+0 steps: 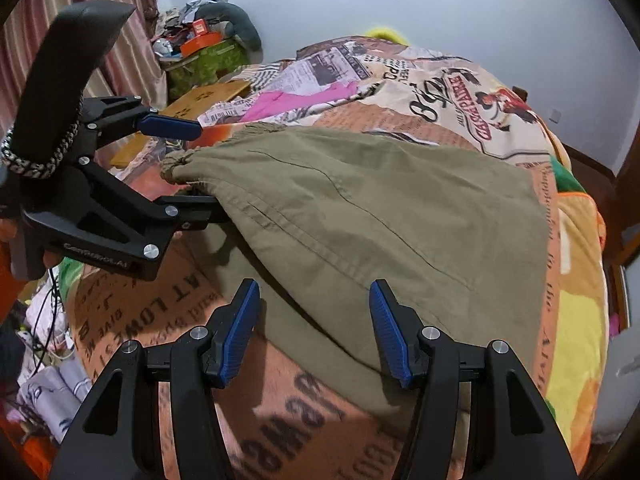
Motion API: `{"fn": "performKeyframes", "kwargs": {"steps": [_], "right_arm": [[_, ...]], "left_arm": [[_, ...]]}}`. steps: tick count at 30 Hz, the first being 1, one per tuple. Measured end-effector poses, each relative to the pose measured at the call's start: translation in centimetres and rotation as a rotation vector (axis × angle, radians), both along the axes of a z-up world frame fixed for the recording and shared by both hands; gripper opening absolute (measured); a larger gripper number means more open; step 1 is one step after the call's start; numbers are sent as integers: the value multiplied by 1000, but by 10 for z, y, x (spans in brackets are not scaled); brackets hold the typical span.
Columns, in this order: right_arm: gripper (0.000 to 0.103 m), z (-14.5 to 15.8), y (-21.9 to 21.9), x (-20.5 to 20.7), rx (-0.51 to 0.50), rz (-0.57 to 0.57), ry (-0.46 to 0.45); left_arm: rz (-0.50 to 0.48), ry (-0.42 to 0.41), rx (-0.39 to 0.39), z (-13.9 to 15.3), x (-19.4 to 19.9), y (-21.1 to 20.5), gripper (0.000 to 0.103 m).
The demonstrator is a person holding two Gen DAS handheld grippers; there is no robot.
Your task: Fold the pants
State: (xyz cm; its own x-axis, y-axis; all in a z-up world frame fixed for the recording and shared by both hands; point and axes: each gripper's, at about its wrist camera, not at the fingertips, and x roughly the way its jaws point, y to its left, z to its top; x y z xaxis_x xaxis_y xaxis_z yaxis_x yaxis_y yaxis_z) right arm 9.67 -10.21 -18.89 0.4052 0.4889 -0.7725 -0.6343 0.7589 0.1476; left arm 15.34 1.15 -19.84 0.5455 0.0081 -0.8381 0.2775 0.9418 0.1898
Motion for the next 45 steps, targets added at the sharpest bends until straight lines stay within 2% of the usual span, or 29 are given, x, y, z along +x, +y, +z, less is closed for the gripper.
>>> {"fn": "performKeyframes", "kwargs": {"steps": [2,4,5,7,11,12,13,16,19,21,26,32,33,35,38,40,42,44,45], "right_arm": [[52,0,4,1,-6,3,-28],[34,1,6,4,-16,11,-46],[29,0,7,6,-13,13,-46],[14,1,7,7,4,16,-43],[7,5,8,4,9,29,-64],[7,6,8,3,11,32,-67],[7,8,8,1,13,34,-66],[7,11,5,0,32,36,-59],[6,14,3,-2,45,39,-53],[6,15,2,-4,57,44,-47],[6,15,4,-13,70,57,-36],[7,2,6,-16,49,58,1],[10,1,5,-17,51,57,10],[10,2,2,-17,51,49,30],[11,9,-6,-17,58,42,61],[12,19,-15,-18,66,26,54],[13,27,-25,-18,80,5,38],[19,35,-37,-17,95,-29,22],[28,38,-43,-15,103,-53,14]], "left_arm": [[4,5,-12,0,0,1,90],[0,11,-22,-1,-1,-1,90],[-8,12,-30,-2,-3,-2,90],[-23,12,-35,-3,-6,-5,90],[-46,12,-27,-5,-8,-13,90],[-46,4,-19,-6,-7,-15,87],[-47,-2,-17,-5,-7,-16,76],[-58,16,-26,-6,-7,-18,58],[-74,9,-25,-4,-12,-21,45],[-83,7,-30,-2,-17,-22,41],[-78,14,-54,-2,-27,-17,41],[-66,90,-94,-18,-31,-11,41],[-62,87,-101,-17,-32,-10,42],[-54,95,-128,-14,-35,-4,44],[-32,96,-188,-2,-40,11,54],[0,63,-212,10,-43,25,64],[44,29,-237,20,-44,41,69],[95,8,-254,26,-41,56,73],[135,0,-259,27,-38,65,75]]}}
